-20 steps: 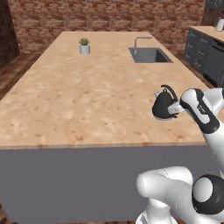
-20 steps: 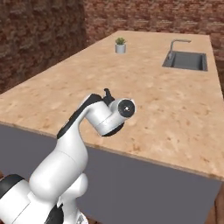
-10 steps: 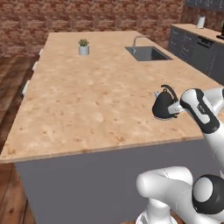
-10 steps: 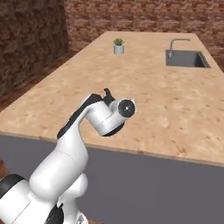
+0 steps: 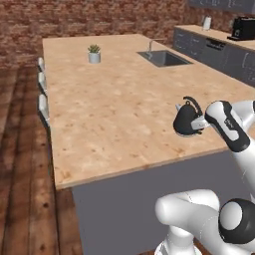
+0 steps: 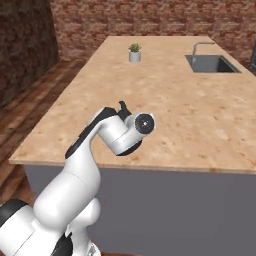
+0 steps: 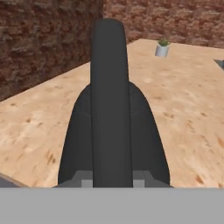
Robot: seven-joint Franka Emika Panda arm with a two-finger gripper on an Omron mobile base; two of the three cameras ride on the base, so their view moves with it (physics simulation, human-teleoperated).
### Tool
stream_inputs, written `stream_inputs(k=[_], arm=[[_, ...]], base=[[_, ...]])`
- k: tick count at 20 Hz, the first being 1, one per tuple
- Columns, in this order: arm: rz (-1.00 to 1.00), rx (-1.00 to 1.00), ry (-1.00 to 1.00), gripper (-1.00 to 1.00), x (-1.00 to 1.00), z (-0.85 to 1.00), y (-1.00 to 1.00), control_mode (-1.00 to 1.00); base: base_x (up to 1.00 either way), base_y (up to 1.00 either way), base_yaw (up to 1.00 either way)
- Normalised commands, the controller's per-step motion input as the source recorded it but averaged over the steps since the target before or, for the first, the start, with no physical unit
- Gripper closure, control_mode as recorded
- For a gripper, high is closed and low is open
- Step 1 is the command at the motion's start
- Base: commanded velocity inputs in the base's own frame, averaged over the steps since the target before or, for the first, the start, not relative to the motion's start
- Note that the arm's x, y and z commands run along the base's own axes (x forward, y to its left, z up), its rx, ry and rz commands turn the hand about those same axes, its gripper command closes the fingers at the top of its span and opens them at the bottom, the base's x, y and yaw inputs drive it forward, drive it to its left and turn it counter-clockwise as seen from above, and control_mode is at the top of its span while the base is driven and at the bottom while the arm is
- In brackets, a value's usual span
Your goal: The kettle is done boiling. Turn off the stove, then wait for 300 timesteps before moving the kettle to the dining table.
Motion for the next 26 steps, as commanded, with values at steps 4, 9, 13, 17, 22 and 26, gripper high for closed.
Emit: stream_inputs(k=[4,9,13,17,22,26], arm=[[0.0,0.0,0.0,1.0,0.0,0.0,0.0,1.0],[0.0,0.0,0.0,1.0,0.0,0.0,0.0,1.0],[0.0,0.0,0.0,1.0,0.0,0.0,0.0,1.0],[0.0,0.0,0.0,1.0,0.0,0.0,0.0,1.0],[0.0,0.0,0.0,1.0,0.0,0.0,0.0,1.0],[0.0,0.0,0.0,1.0,0.0,0.0,0.0,1.0]], base=[[0.03,0.97,-0.3],[0.05,0.98,-0.3],[0.07,0.97,-0.3],[0.08,0.96,-0.3],[0.14,0.97,-0.31],[0.29,0.91,-0.31]])
